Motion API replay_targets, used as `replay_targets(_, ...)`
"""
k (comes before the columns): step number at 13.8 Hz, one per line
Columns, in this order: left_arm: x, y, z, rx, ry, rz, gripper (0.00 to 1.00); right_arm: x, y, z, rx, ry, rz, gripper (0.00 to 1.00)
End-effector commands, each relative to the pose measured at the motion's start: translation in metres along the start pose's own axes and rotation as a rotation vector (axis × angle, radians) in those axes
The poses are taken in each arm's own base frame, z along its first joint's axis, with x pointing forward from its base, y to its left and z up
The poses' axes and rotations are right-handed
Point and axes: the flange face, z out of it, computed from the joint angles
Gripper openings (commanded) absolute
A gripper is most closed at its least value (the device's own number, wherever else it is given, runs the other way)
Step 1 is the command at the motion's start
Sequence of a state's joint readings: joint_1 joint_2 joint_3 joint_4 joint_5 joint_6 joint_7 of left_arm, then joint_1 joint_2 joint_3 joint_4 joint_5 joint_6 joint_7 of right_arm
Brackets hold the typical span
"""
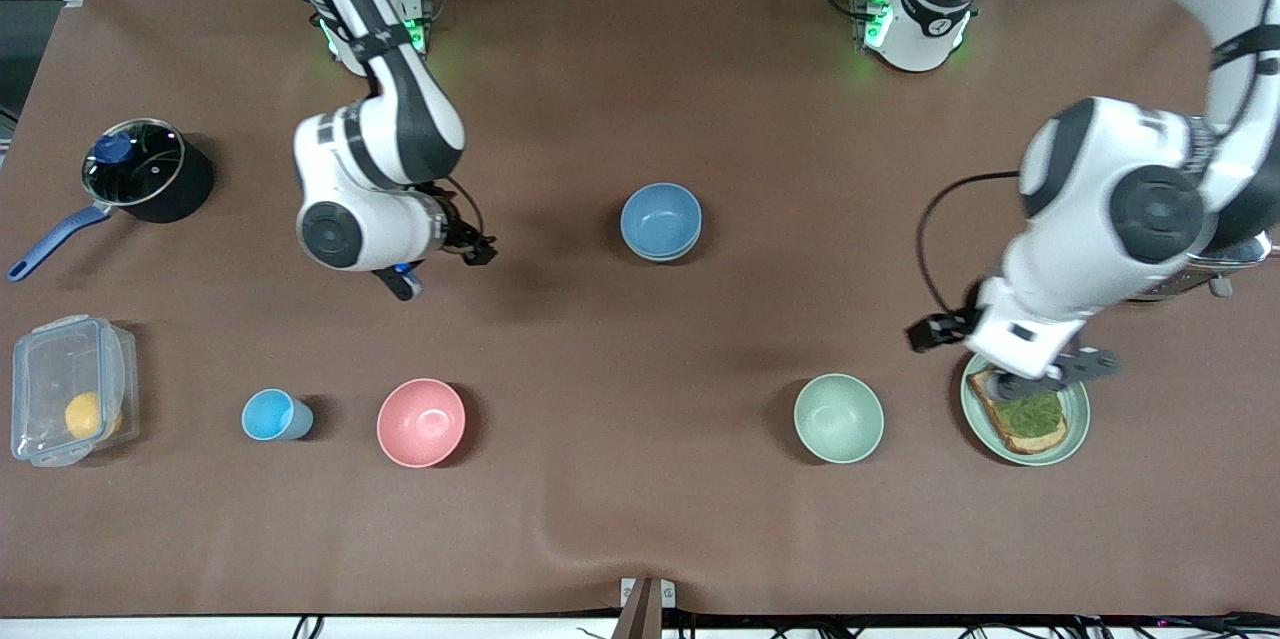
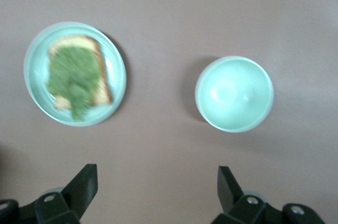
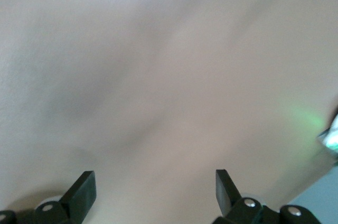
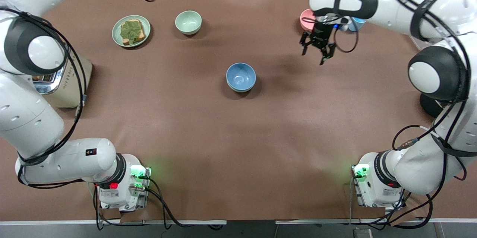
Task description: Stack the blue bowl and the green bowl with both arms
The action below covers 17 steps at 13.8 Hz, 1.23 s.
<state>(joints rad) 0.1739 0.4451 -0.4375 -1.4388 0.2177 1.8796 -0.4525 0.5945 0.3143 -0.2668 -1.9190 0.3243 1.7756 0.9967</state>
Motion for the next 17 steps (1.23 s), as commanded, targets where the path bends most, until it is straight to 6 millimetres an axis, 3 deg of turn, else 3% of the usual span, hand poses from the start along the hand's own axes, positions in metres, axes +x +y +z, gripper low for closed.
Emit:
replay_targets(1,0.035,-0.065,0.0,-0.018,0.06,0.088,1.0,0.002,0.028,-0.035,-0.07,0.111,-0.086,1.0)
replay_targets(2,0.043,-0.089,0.009,-0.021,0.059,0.114,1.0,0.008,0.042,-0.051,-0.065,0.132,-0.099,1.0)
replay_targets(5,0.059,-0.136,0.044,-0.034,0.054,0.148,1.0,0.032,0.087,-0.101,-0.032,0.189,-0.213,1.0)
replay_targets(6,0.062,-0.143,0.053,-0.038,0.049,0.133,1.0,0.045,0.104,-0.117,-0.037,0.231,-0.231,1.0)
replay_targets(8,0.059,-0.137,0.058,-0.041,0.038,0.12,1.0,0.069,0.128,-0.147,-0.014,0.258,-0.26,1.0)
replay_targets(11,0.035,-0.11,0.06,0.035,0.0,0.123,1.0,0.11,0.17,-0.203,0.028,0.286,-0.404,1.0)
replay_targets(14,0.0,-0.088,0.026,0.021,0.003,0.103,1.0,0.127,0.198,-0.231,0.052,0.323,-0.529,1.0)
replay_targets(16,-0.029,-0.081,-0.007,0.028,0.016,0.117,1.0,0.122,0.207,-0.256,0.101,0.362,-0.532,1.0)
replay_targets(17,-0.044,-0.078,-0.023,0.037,0.012,0.126,1.0,0.107,0.205,-0.272,0.119,0.394,-0.553,1.0)
